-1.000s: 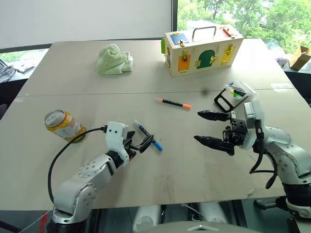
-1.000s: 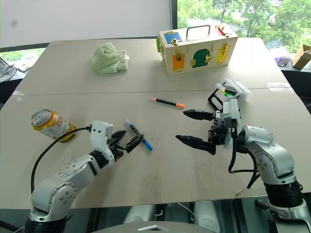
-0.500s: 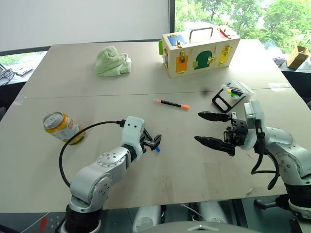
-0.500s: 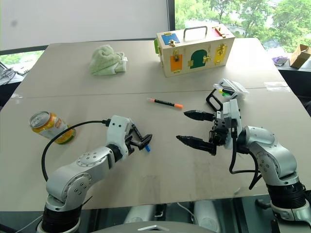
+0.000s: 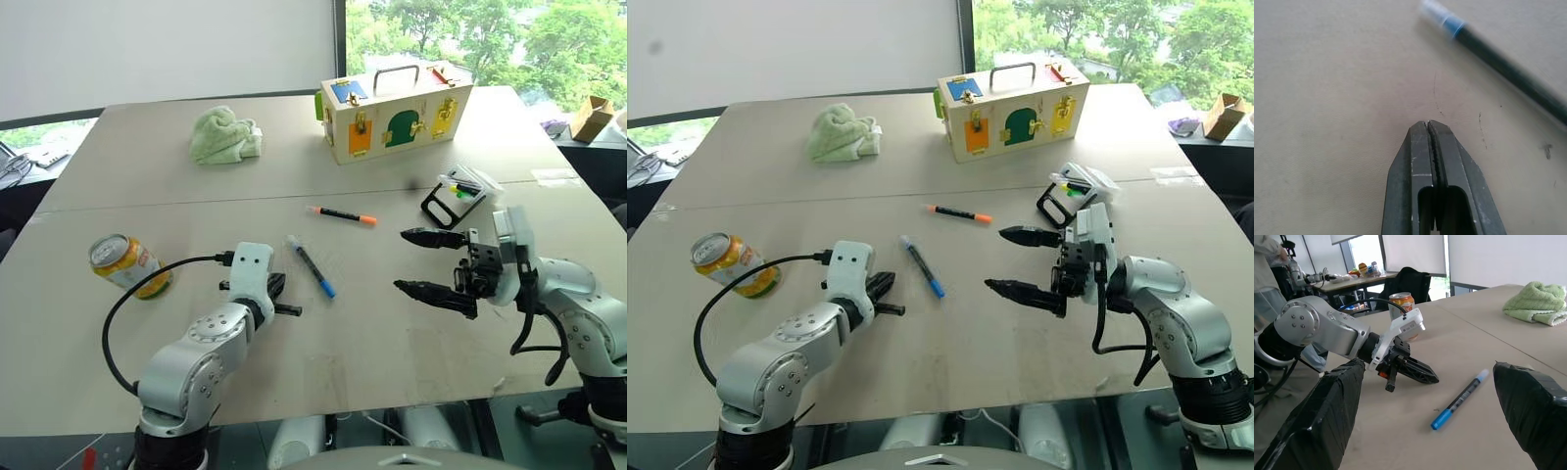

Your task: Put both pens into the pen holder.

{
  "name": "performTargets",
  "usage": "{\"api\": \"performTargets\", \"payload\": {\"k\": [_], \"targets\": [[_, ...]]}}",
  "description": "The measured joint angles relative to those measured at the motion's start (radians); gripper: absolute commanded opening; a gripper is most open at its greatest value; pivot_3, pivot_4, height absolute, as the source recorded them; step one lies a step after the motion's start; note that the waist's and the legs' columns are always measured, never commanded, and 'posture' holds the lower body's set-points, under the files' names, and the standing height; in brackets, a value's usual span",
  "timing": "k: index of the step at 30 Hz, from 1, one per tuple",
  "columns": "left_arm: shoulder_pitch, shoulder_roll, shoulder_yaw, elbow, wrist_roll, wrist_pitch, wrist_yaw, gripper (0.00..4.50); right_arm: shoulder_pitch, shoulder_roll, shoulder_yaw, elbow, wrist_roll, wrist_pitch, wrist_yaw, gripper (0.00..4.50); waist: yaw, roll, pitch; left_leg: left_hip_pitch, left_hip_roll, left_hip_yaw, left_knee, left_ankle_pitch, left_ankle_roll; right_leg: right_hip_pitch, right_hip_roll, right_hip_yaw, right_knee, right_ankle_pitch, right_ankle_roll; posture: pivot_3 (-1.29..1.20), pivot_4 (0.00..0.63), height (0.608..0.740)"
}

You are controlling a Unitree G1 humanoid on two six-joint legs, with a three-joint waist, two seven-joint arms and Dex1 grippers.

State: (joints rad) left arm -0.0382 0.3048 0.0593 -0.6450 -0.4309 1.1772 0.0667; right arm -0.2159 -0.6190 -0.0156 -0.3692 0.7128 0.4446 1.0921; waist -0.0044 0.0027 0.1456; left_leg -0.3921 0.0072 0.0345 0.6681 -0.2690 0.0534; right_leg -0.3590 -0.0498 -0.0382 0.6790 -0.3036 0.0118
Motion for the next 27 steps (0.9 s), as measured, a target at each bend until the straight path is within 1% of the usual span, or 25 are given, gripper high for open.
{"api": "performTargets", "payload": {"k": [4, 8, 10, 11, 13, 15, 16, 17, 18, 20, 21, 22, 23, 27], "targets": [[0.000, 0.000, 0.013, 0.001, 0.001, 0.004, -0.019, 0.02, 0.011, -0.045, 0.011, 0.043, -0.079, -0.047, 0.039, 4.50, -0.001, 0.000, 0.000, 0.000, 0.000, 0.000, 0.000, 0.000, 0.000, 0.000, 0.000, 0.000, 0.000, 0.000, 0.000, 0.00, 0.150, 0.740], [0.000, -0.006, 0.021, 0.006, 0.003, -0.003, -0.036, 0.02, 0.005, -0.044, 0.011, 0.054, -0.087, -0.059, 0.041, 4.50, -0.001, 0.000, 0.000, 0.000, 0.000, 0.000, -0.001, 0.000, 0.000, 0.000, -0.001, 0.000, -0.001, 0.000, 0.000, 0.00, 0.150, 0.740], [0.001, -0.023, 0.039, 0.014, -0.001, -0.016, -0.051, 0.02, 0.001, -0.041, 0.011, 0.054, -0.086, -0.059, 0.038, 4.50, 0.001, 0.000, 0.000, -0.001, 0.000, 0.000, -0.001, 0.000, 0.000, 0.000, -0.001, 0.000, -0.001, 0.000, 0.000, 0.00, 0.150, 0.740], [0.001, -0.044, 0.068, 0.019, -0.019, -0.031, -0.071, 0.02, 0.001, -0.041, 0.010, 0.054, -0.086, -0.059, 0.038, 4.50, 0.002, 0.000, 0.000, -0.001, 0.000, 0.000, -0.001, 0.000, 0.000, -0.001, -0.001, 0.000, -0.001, 0.000, 0.000, 0.00, 0.150, 0.740], [0.001, -0.085, 0.125, 0.037, -0.062, -0.047, -0.104, 0.51, 0.001, -0.041, 0.010, 0.054, -0.086, -0.059, 0.038, 4.50, 0.007, -0.002, 0.002, -0.002, 0.000, 0.000, -0.001, 0.000, 0.000, -0.002, -0.002, -0.001, -0.001, 0.000, 0.000, 0.00, 0.150, 0.740], [-0.007, -0.100, 0.141, 0.049, -0.085, -0.058, -0.125, 1.12, 0.001, -0.041, 0.010, 0.054, -0.086, -0.059, 0.038, 4.50, 0.016, -0.006, 0.005, -0.003, 0.000, 0.000, 0.000, 0.000, 0.000, -0.003, -0.002, -0.001, -0.001, 0.000, 0.000, 0.00, 0.150, 0.740], [-0.016, -0.101, 0.148, 0.060, -0.095, -0.068, -0.136, 1.69, 0.001, -0.041, 0.010, 0.054, -0.087, -0.060, 0.037, 4.50, 0.018, -0.008, 0.006, -0.004, 0.000, -0.001, 0.000, 0.000, 0.000, -0.003, -0.002, -0.001, -0.001, 0.000, 0.000, 0.00, 0.150, 0.740], [-0.022, -0.099, 0.158, 0.067, -0.098, -0.078, -0.142, 2.10, 0.001, -0.041, 0.010, 0.054, -0.088, -0.061, 0.037, 4.50, 0.019, -0.009, 0.007, -0.005, 0.000, -0.001, 0.000, 0.000, 0.000, -0.003, -0.002, -0.002, -0.002, 0.000, 0.000, 0.00, 0.150, 0.740], [-0.023, -0.095, 0.165, 0.068, -0.101, -0.088, -0.151, 2.73, 0.003, -0.041, 0.010, 0.054, -0.089, -0.062, 0.037, 4.50, 0.019, -0.010, 0.008, -0.006, 0.000, -0.001, -0.001, 0.000, 0.000, -0.004, -0.002, -0.002, -0.003, 0.000, 0.000, 0.00, 0.150, 0.740], [-0.020, -0.077, 0.166, 0.070, -0.097, -0.121, -0.167, 3.75, 0.007, -0.041, 0.010, 0.054, -0.094, -0.064, 0.037, 4.50, 0.018, -0.011, 0.010, -0.007, 0.000, -0.001, -0.001, 0.001, -0.001, -0.004, -0.002, -0.002, -0.006, 0.000, 0.000, 0.00, 0.150, 0.740], [-0.018, -0.069, 0.165, 0.070, -0.093, -0.132, -0.175, 4.17, 0.008, -0.041, 0.010, 0.054, -0.096, -0.064, 0.037, 4.50, 0.018, -0.011, 0.010, -0.007, 0.000, -0.001, -0.001, 0.001, -0.002, -0.004, -0.002, -0.002, -0.007, 0.000, 0.000, 0.00, 0.150, 0.740], [-0.009, -0.043, 0.151, 0.070, -0.081, -0.160, -0.198, 4.47, 0.010, -0.040, 0.010, 0.054, -0.099, -0.065, 0.035, 4.50, 0.018, -0.011, 0.011, -0.008, 0.000, -0.001, -0.002, 0.001, -0.003, -0.004, -0.002, -0.002, -0.008, 0.000, 0.000, 0.00, 0.150, 0.740], [0.008, -0.006, 0.131, 0.070, -0.076, -0.195, -0.233, 4.47, 0.011, -0.039, 0.010, 0.054, -0.102, -0.065, 0.034, 4.50, 0.018, -0.011, 0.011, -0.008, 0.000, -0.001, -0.003, 0.002, -0.003, -0.004, -0.001, -0.002, -0.010, 0.000, 0.000, 0.00, 0.150, 0.740], [0.062, 0.075, 0.109, 0.078, -0.060, -0.306, -0.349, 4.47, 0.012, -0.027, 0.015, 0.054, -0.115, -0.065, 0.028, 4.50, 0.018, -0.011, 0.012, -0.008, 0.000, -0.001, -0.007, 0.002, -0.003, -0.003, -0.002, -0.003, -0.016, 0.000, 0.000, 0.00, 0.150, 0.740]]}}
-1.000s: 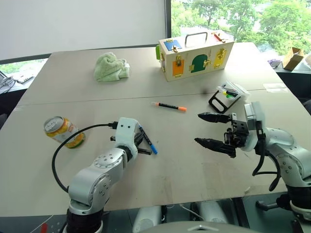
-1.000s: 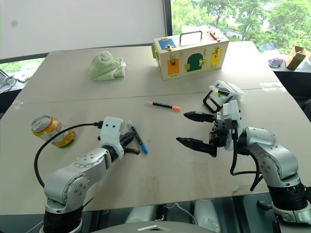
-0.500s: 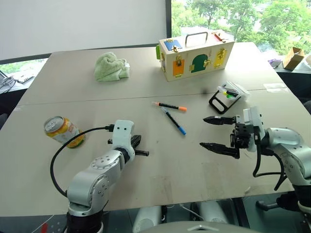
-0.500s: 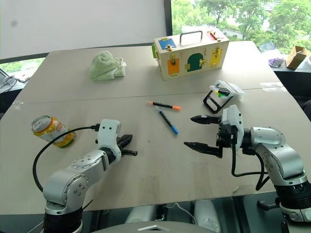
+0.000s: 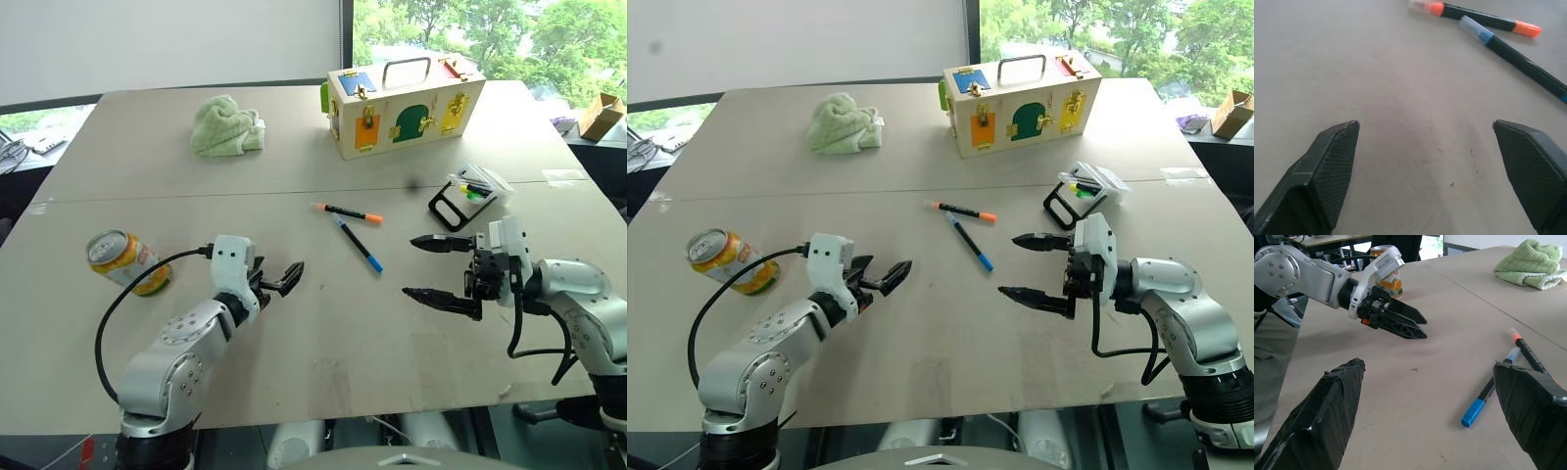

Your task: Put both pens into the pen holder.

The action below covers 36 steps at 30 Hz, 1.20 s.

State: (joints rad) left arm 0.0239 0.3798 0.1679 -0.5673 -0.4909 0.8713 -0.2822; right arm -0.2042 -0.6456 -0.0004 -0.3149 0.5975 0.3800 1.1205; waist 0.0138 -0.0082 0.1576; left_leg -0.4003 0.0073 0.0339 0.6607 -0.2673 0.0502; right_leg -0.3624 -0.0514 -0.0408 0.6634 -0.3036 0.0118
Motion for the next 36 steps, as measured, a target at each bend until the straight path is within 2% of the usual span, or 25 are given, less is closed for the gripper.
{"api": "performTargets", "payload": {"k": [5, 10, 11, 12, 14, 18, 19, 22, 29, 34, 35, 36], "targets": [[0.041, 0.078, 0.036, 0.030, -0.030, -0.101, -0.151, 4.47, -0.002, 0.008, 0.031, 0.016, -0.070, -0.017, -0.038, 4.50, 0.000, 0.000, 0.001, 0.000, 0.000, 0.000, -0.003, 0.000, 0.000, 0.000, 0.000, 0.000, -0.002, 0.000, 0.000, 0.00, 0.150, 0.740], [0.037, 0.171, 0.120, 0.033, -0.123, -0.149, -0.313, 4.47, -0.004, 0.029, 0.076, 0.038, -0.166, -0.036, -0.103, 4.50, -0.001, 0.001, 0.002, 0.000, 0.000, 0.000, -0.003, 0.000, 0.000, 0.000, 0.000, -0.001, -0.002, 0.000, 0.000, 0.00, 0.150, 0.740], [0.050, 0.233, 0.144, 0.024, -0.201, -0.143, -0.408, 4.47, -0.017, 0.055, 0.109, 0.054, -0.228, -0.033, -0.167, 4.50, -0.003, 0.000, 0.003, 0.000, 0.000, 0.000, -0.003, 0.000, 0.000, 0.000, 0.000, -0.001, -0.002, 0.000, 0.000, 0.00, 0.150, 0.740], [0.054, 0.260, 0.147, 0.019, -0.221, -0.141, -0.442, 4.47, -0.023, 0.070, 0.128, 0.060, -0.263, -0.026, -0.202, 4.50, -0.004, 0.001, 0.004, 0.000, 0.000, 0.000, -0.003, 0.000, 0.000, -0.001, 0.000, -0.001, -0.002, 0.000, 0.000, 0.00, 0.150, 0.740], [0.060, 0.319, 0.150, 0.017, -0.242, -0.139, -0.496, 4.47, -0.045, 0.098, 0.194, 0.088, -0.352, -0.013, -0.273, 4.50, -0.004, 0.001, 0.004, 0.000, 0.000, 0.000, -0.004, 0.000, -0.001, -0.001, 0.000, -0.001, -0.002, 0.000, 0.000, 0.00, 0.150, 0.740], [0.074, 0.379, 0.172, 0.021, -0.247, -0.147, -0.553, 4.47, -0.080, 0.150, 0.260, 0.141, -0.464, 0.010, -0.375, 4.50, -0.003, 0.001, 0.006, 0.001, 0.000, 0.000, -0.004, 0.001, -0.001, -0.001, 0.001, -0.001, -0.002, 0.000, 0.000, 0.00, 0.150, 0.740], [0.077, 0.415, 0.175, 0.026, -0.235, -0.164, -0.579, 4.47, -0.103, 0.192, 0.273, 0.162, -0.483, 0.054, -0.411, 4.50, -0.006, 0.001, 0.006, 0.001, 0.000, 0.000, -0.004, 0.001, -0.002, -0.001, 0.001, -0.001, -0.001, 0.000, 0.000, 0.00, 0.150, 0.740], [0.069, 0.435, 0.178, 0.032, -0.216, -0.189, -0.591, 4.50, -0.135, 0.256, 0.284, 0.175, -0.485, 0.133, -0.450, 3.60, -0.014, 0.000, 0.006, 0.002, 0.000, 0.000, -0.005, 0.001, -0.002, -0.001, 0.001, 0.000, -0.001, 0.000, 0.000, 0.00, 0.150, 0.740], [0.075, 0.436, 0.178, 0.034, -0.207, -0.203, -0.587, 4.50, -0.140, 0.279, 0.271, 0.178, -0.476, 0.161, -0.471, 0.10, -0.026, 0.000, 0.005, 0.002, 0.000, 0.000, -0.006, 0.001, -0.002, -0.001, 0.001, 0.000, -0.001, 0.000, 0.000, 0.00, 0.150, 0.740], [0.071, 0.424, 0.179, 0.033, -0.219, -0.199, -0.564, 4.50, -0.136, 0.279, 0.268, 0.191, -0.472, 0.130, -0.460, 0.02, -0.026, 0.000, 0.005, 0.002, 0.000, 0.000, -0.006, 0.001, -0.002, 0.000, 0.001, 0.000, -0.001, 0.000, 0.000, 0.00, 0.150, 0.740], [0.063, 0.400, 0.184, 0.034, -0.239, -0.192, -0.546, 4.50, -0.135, 0.276, 0.264, 0.191, -0.465, 0.128, -0.450, 0.02, -0.026, 0.000, 0.006, 0.002, 0.000, 0.000, -0.006, 0.001, -0.002, 0.000, 0.000, 0.000, -0.001, 0.000, 0.000, 0.00, 0.150, 0.740], [0.041, 0.332, 0.210, 0.041, -0.311, -0.164, -0.493, 4.50, -0.130, 0.267, 0.256, 0.189, -0.441, 0.133, -0.421, 0.02, -0.023, 0.001, 0.006, 0.002, -0.001, 0.000, -0.006, 0.001, -0.002, 0.000, 0.000, -0.001, -0.001, 0.000, 0.000, 0.00, 0.150, 0.740]]}}
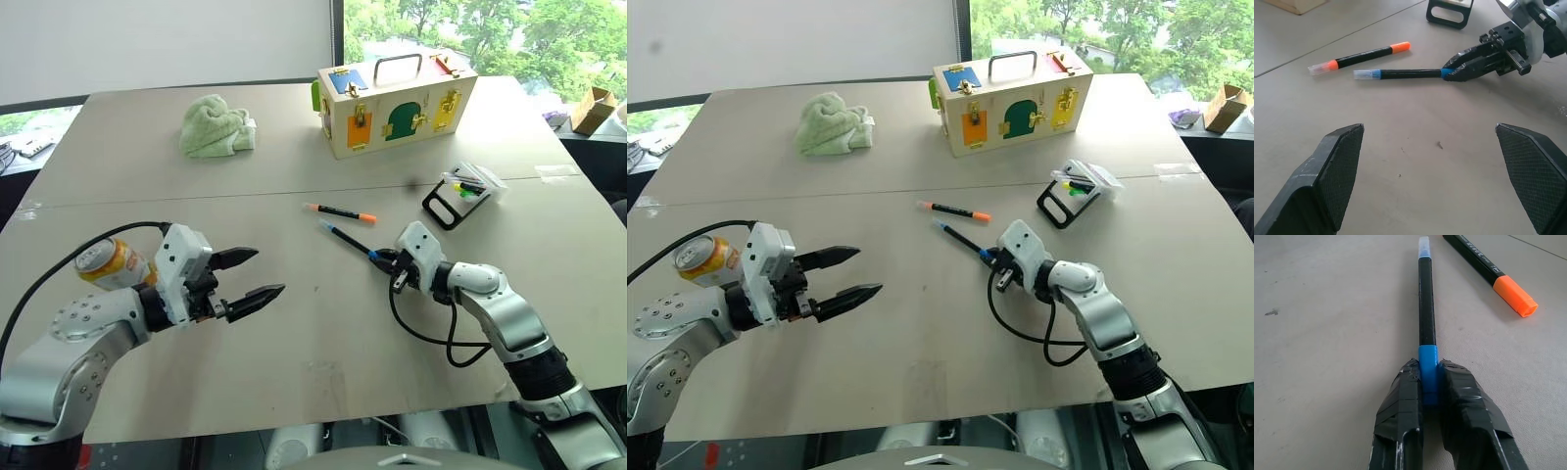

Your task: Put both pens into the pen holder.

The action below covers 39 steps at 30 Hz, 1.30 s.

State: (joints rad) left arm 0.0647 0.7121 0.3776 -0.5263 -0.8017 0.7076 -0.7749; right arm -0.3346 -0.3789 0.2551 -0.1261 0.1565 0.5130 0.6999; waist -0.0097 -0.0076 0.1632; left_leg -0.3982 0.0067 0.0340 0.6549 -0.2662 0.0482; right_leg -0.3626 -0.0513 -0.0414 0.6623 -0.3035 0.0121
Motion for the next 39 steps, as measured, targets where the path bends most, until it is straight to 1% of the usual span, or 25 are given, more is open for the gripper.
{"api": "performTargets", "payload": {"k": [1, 2, 4, 6, 10, 14, 17, 22, 28, 29, 32, 35, 36, 37, 38, 39], "targets": [[-0.014, -0.064, 0.025, 0.011, -0.072, 0.023, 0.051, 4.50, 0.011, -0.009, -0.004, -0.006, 0.027, 0.001, 0.032, 0.02, 0.001, -0.001, 0.000, 0.000, 0.000, 0.000, 0.000, 0.000, 0.000, 0.000, 0.000, 0.000, 0.000, 0.000, 0.000, 0.00, 0.150, 0.740], [-0.011, -0.095, 0.037, 0.020, -0.122, 0.044, 0.086, 4.50, 0.025, -0.014, -0.007, -0.016, 0.051, 0.000, 0.062, 0.02, 0.000, -0.003, 0.000, 0.000, 0.000, 0.000, 0.000, 0.000, 0.000, 0.000, 0.000, 0.000, 0.000, 0.000, 0.000, 0.00, 0.150, 0.740], [0.013, -0.146, 0.054, 0.034, -0.216, 0.092, 0.157, 4.50, 0.065, -0.020, -0.027, -0.038, 0.114, -0.011, 0.120, 0.02, -0.004, -0.003, 0.000, -0.001, 0.000, 0.000, 0.000, 0.000, 0.000, 0.000, 0.000, 0.000, 0.000, 0.000, 0.000, 0.00, 0.150, 0.740], [0.017, -0.178, 0.055, 0.045, -0.264, 0.113, 0.204, 4.50, 0.072, -0.024, -0.049, -0.052, 0.148, -0.004, 0.128, 0.02, -0.004, -0.003, 0.001, -0.001, 0.000, 0.000, 0.000, 0.000, 0.000, 0.000, 0.000, 0.000, 0.000, 0.000, 0.000, 0.00, 0.150, 0.740], [0.018, -0.183, 0.045, 0.045, -0.302, 0.121, 0.230, 4.50, 0.074, -0.042, -0.141, -0.129, 0.242, 0.056, 0.122, 0.02, -0.001, -0.003, 0.001, 0.000, 0.000, 0.000, 0.000, 0.000, 0.000, 0.000, 0.000, 0.000, 0.002, 0.000, 0.000, 0.00, 0.150, 0.740], [0.007, -0.175, 0.041, 0.046, -0.319, 0.122, 0.229, 4.50, 0.104, -0.066, -0.169, -0.194, 0.309, 0.069, 0.153, 0.02, 0.000, -0.003, 0.001, 0.000, 0.000, 0.000, 0.000, 0.000, 0.000, 0.000, 0.001, 0.000, 0.001, 0.000, 0.000, 0.00, 0.150, 0.740], [-0.037, -0.183, 0.026, 0.050, -0.348, 0.124, 0.236, 4.50, 0.123, -0.068, -0.176, -0.235, 0.368, 0.071, 0.191, 0.02, 0.000, -0.003, 0.001, 0.000, 0.000, 0.000, 0.000, 0.000, 0.000, 0.000, 0.001, 0.000, 0.001, 0.000, 0.000, 0.00, 0.150, 0.740], [-0.107, -0.280, -0.039, 0.052, -0.454, 0.123, 0.281, 4.50, 0.113, -0.030, -0.172, -0.280, 0.483, 0.094, 0.213, 0.02, -0.001, -0.003, 0.000, 0.000, 0.000, 0.000, 0.000, 0.000, 0.000, 0.000, 0.001, 0.000, 0.001, 0.000, 0.000, 0.00, 0.150, 0.740], [-0.145, -0.359, -0.106, 0.060, -0.479, 0.106, 0.319, 4.50, 0.111, -0.034, -0.172, -0.287, 0.534, 0.111, 0.227, 0.02, 0.000, -0.003, 0.000, 0.000, 0.000, 0.000, 0.001, 0.000, 0.000, 0.000, 0.002, 0.000, 0.001, 0.000, 0.000, 0.00, 0.150, 0.740], [-0.148, -0.367, -0.110, 0.061, -0.485, 0.103, 0.322, 4.24, 0.110, -0.035, -0.172, -0.289, 0.543, 0.116, 0.227, 0.00, 0.000, -0.003, 0.000, 0.000, 0.000, 0.000, 0.001, 0.000, 0.000, 0.000, 0.002, 0.000, 0.001, 0.000, 0.000, 0.00, 0.150, 0.740], [-0.161, -0.376, -0.113, 0.066, -0.497, 0.090, 0.328, 3.23, 0.109, -0.043, -0.172, -0.289, 0.557, 0.121, 0.227, 0.00, -0.001, -0.003, 0.000, 0.000, 0.000, 0.000, 0.001, 0.000, 0.000, 0.000, 0.002, 0.000, 0.001, 0.000, 0.000, 0.00, 0.150, 0.740], [-0.167, -0.376, -0.114, 0.067, -0.498, 0.085, 0.328, 1.68, 0.105, -0.046, -0.172, -0.289, 0.564, 0.136, 0.224, 0.00, -0.001, -0.003, 0.000, 0.000, 0.000, 0.000, 0.001, 0.000, 0.000, 0.000, 0.002, 0.000, 0.001, 0.000, 0.000, 0.00, 0.150, 0.740], [-0.167, -0.376, -0.114, 0.067, -0.498, 0.084, 0.328, 1.49, 0.105, -0.047, -0.172, -0.289, 0.572, 0.143, 0.223, 0.00, -0.001, -0.003, 0.000, 0.000, 0.000, 0.000, 0.001, 0.000, 0.000, 0.000, 0.002, 0.000, 0.001, 0.000, 0.000, 0.00, 0.150, 0.740], [-0.168, -0.376, -0.116, 0.068, -0.498, 0.084, 0.324, 0.77, 0.104, -0.049, -0.172, -0.289, 0.585, 0.160, 0.216, 0.00, 0.000, -0.003, 0.000, 0.000, 0.000, 0.000, 0.001, 0.000, 0.000, 0.000, 0.002, 0.000, 0.001, 0.000, 0.000, 0.00, 0.150, 0.740], [-0.168, -0.376, -0.119, 0.068, -0.498, 0.084, 0.322, 0.56, 0.104, -0.051, -0.173, -0.289, 0.594, 0.173, 0.210, 0.00, 0.000, -0.003, 0.000, 0.000, 0.000, 0.000, 0.001, 0.000, 0.000, 0.000, 0.002, 0.000, 0.001, 0.000, 0.000, 0.00, 0.150, 0.740], [-0.169, -0.376, -0.123, 0.068, -0.508, 0.084, 0.315, 0.18, 0.103, -0.054, -0.174, -0.289, 0.596, 0.186, 0.204, 0.00, 0.000, -0.003, 0.000, 0.000, 0.000, 0.000, 0.002, 0.000, 0.000, 0.001, 0.002, 0.000, 0.001, 0.000, 0.000, 0.00, 0.150, 0.740]]}}
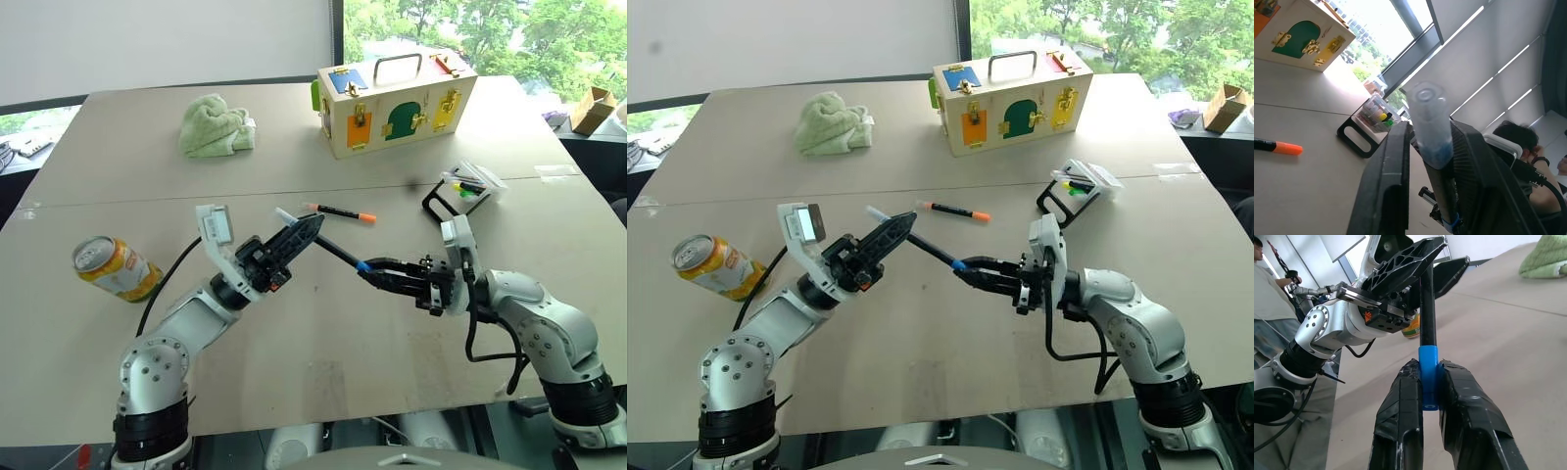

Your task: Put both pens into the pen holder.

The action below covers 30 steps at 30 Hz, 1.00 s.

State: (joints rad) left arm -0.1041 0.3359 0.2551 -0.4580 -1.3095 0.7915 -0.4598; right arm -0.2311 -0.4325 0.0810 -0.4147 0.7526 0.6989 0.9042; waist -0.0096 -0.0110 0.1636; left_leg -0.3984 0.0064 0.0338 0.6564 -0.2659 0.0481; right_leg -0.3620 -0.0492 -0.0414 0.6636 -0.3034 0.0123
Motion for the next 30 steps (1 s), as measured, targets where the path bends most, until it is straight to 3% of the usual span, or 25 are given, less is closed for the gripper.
{"api": "performTargets", "payload": {"k": [4, 9, 11, 14, 20, 23, 27, 29, 30], "targets": [[-0.012, 0.033, -0.029, 0.002, 0.022, -0.004, -0.018, 0.01, -0.017, -0.025, -0.006, -0.001, 0.028, 0.044, -0.015, 1.97, 0.000, 0.000, 0.000, 0.000, 0.000, 0.000, 0.001, 0.000, 0.000, 0.000, 0.000, 0.000, 0.001, 0.000, 0.000, 0.00, 0.150, 0.740], [-0.160, 0.226, -0.120, 0.052, 0.263, -0.039, -0.152, 0.01, -0.113, -0.080, 0.023, 0.001, 0.003, 0.108, -0.048, 4.17, 0.002, 0.001, 0.001, 0.000, 0.000, 0.000, 0.003, 0.000, -0.001, 0.000, 0.002, 0.000, 0.003, 0.000, 0.000, 0.00, 0.150, 0.740], [-0.211, 0.256, -0.153, 0.064, 0.324, -0.065, -0.208, 0.01, -0.161, -0.094, 0.049, 0.005, -0.001, 0.141, -0.046, 4.21, 0.002, 0.001, 0.001, 0.000, 0.000, 0.000, 0.004, 0.000, 0.000, 0.000, 0.002, 0.001, 0.002, 0.000, 0.000, 0.00, 0.150, 0.740], [-0.282, 0.283, -0.242, 0.082, 0.417, -0.095, -0.313, 0.01, -0.250, -0.109, 0.123, 0.039, -0.027, 0.203, -0.041, 4.21, 0.002, 0.000, 0.001, -0.001, 0.000, 0.000, 0.003, 0.000, 0.000, 0.000, 0.002, 0.001, 0.001, 0.000, 0.000, 0.00, 0.150, 0.740], [-0.324, 0.278, -0.327, 0.095, 0.496, -0.118, -0.411, 0.01, -0.372, -0.019, 0.169, 0.116, -0.043, 0.260, -0.076, 4.21, -0.002, 0.001, 0.001, -0.003, 0.000, 0.000, 0.002, 0.000, -0.001, -0.003, 0.002, 0.001, 0.000, 0.000, 0.000, 0.00, 0.150, 0.740], [-0.310, 0.278, -0.337, 0.095, 0.511, -0.121, -0.431, 0.01, -0.377, -0.009, 0.168, 0.127, -0.037, 0.277, -0.076, 2.95, 0.001, 0.000, 0.001, -0.004, 0.000, 0.000, 0.003, 0.000, 0.000, -0.003, 0.001, 0.001, 0.000, 0.000, 0.000, 0.00, 0.150, 0.740], [-0.289, 0.278, -0.338, 0.094, 0.535, -0.124, -0.440, 0.01, -0.360, -0.045, 0.165, 0.120, -0.023, 0.299, -0.054, 0.75, 0.001, 0.000, 0.001, -0.003, 0.000, 0.000, 0.003, 0.000, 0.000, -0.003, 0.001, 0.001, 0.001, 0.000, 0.000, 0.00, 0.150, 0.740], [-0.284, 0.266, -0.339, 0.095, 0.536, -0.123, -0.441, 0.01, -0.355, -0.057, 0.165, 0.104, -0.021, 0.304, -0.049, 0.06, 0.000, 0.000, 0.001, -0.003, 0.000, 0.000, 0.003, 0.000, 0.000, -0.003, 0.001, 0.001, 0.001, 0.000, 0.000, 0.00, 0.150, 0.740], [-0.284, 0.262, -0.339, 0.096, 0.536, -0.122, -0.440, 0.01, -0.355, -0.060, 0.165, 0.101, -0.021, 0.305, -0.049, 0.05, 0.000, 0.000, 0.001, -0.003, 0.000, -0.001, 0.003, 0.000, 0.000, -0.003, 0.001, 0.001, 0.001, 0.000, 0.000, 0.00, 0.150, 0.740]]}}
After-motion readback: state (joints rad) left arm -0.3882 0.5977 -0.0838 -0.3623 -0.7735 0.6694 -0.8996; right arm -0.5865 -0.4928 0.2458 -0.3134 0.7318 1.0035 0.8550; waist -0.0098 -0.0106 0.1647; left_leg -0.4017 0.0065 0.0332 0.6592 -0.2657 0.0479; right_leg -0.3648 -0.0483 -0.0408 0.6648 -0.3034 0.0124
